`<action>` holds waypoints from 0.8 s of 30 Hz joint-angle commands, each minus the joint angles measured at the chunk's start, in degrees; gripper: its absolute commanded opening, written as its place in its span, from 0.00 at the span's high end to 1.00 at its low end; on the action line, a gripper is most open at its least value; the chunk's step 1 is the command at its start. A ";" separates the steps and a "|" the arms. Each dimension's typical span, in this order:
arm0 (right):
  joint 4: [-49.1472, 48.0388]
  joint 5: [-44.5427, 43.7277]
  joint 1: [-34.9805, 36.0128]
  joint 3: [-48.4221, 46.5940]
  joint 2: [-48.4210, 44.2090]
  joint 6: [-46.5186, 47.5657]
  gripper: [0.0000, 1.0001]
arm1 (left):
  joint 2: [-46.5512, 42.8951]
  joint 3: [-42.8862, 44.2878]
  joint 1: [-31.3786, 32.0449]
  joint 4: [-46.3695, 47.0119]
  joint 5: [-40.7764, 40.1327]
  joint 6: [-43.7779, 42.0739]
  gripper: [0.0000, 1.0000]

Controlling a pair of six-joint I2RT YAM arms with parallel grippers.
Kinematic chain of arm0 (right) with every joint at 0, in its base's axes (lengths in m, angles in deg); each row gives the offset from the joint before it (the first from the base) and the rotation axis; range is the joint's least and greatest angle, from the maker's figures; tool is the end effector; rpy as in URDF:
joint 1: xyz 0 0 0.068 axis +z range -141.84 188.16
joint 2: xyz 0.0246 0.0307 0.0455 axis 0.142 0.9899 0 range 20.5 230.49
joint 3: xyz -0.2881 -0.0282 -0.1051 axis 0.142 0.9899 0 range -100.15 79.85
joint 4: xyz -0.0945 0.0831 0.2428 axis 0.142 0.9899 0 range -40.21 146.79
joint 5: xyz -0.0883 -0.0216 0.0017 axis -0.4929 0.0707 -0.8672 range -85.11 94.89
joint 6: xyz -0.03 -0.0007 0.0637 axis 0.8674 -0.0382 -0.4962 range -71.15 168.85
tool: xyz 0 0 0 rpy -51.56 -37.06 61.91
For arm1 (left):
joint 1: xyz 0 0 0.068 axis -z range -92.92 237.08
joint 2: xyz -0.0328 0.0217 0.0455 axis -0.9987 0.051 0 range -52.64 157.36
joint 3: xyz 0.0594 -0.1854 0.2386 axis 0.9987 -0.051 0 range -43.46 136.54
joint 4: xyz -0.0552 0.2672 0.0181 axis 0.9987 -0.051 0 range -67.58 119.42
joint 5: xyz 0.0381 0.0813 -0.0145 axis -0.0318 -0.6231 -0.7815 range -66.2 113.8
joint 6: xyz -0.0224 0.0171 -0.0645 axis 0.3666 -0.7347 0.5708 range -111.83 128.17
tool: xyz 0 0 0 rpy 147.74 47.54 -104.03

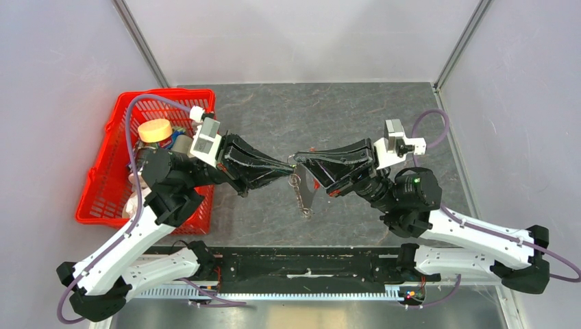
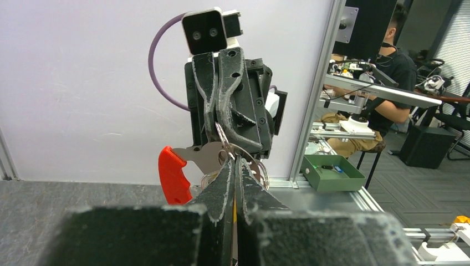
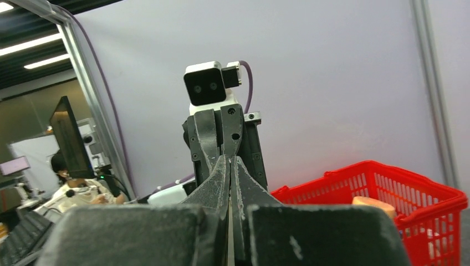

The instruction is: Put the keys on the keyring

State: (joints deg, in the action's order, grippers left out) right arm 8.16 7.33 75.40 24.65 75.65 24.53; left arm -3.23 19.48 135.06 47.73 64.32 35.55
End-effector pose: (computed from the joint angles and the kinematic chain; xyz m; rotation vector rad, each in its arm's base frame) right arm 0.0769 0.1894 0.5076 -0.3843 0.8560 1.5110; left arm 0.0801 -0.1449 0.5223 0.8993 0.9354 -1.5041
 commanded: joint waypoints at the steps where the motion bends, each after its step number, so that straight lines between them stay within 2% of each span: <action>1: 0.70 -6.69 3.01 0.44 -0.51 10.02 1.00 | -0.29 1.08 0.33 2.09 -0.01 1.19 0.98; 3: 0.81 -8.74 4.70 0.62 -0.43 13.21 1.00 | -0.29 1.20 0.35 2.08 -0.35 1.45 0.98; 5: 0.33 -10.68 6.60 0.66 0.09 16.44 1.00 | -0.07 1.22 0.30 2.07 -0.56 1.62 0.93; 10: -1.44 -13.24 8.06 0.38 1.38 19.98 1.00 | 0.08 1.00 0.35 1.19 -0.61 1.76 0.65; 12: -1.19 -14.43 8.12 0.27 1.10 21.02 1.00 | -0.36 0.86 0.33 -0.14 -0.54 1.42 0.42; 14: 0.11 -15.70 8.08 -0.01 0.23 21.95 1.00 | -0.90 0.87 0.30 -2.21 -0.76 0.57 0.29; 16: 2.19 -17.73 8.08 -0.20 -0.93 22.80 1.00 | -1.87 0.87 0.28 -4.94 -1.34 -0.78 0.24; 24: 18.42 -26.46 7.99 -2.83 -6.20 23.87 1.00 | -6.42 -2.23 0.30 -15.28 -7.56 -5.73 0.21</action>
State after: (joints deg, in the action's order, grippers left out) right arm 19.03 -12.71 83.19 24.76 72.04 46.59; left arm -7.58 18.43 135.17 37.67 61.06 34.11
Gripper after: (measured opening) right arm 0.007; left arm 0.781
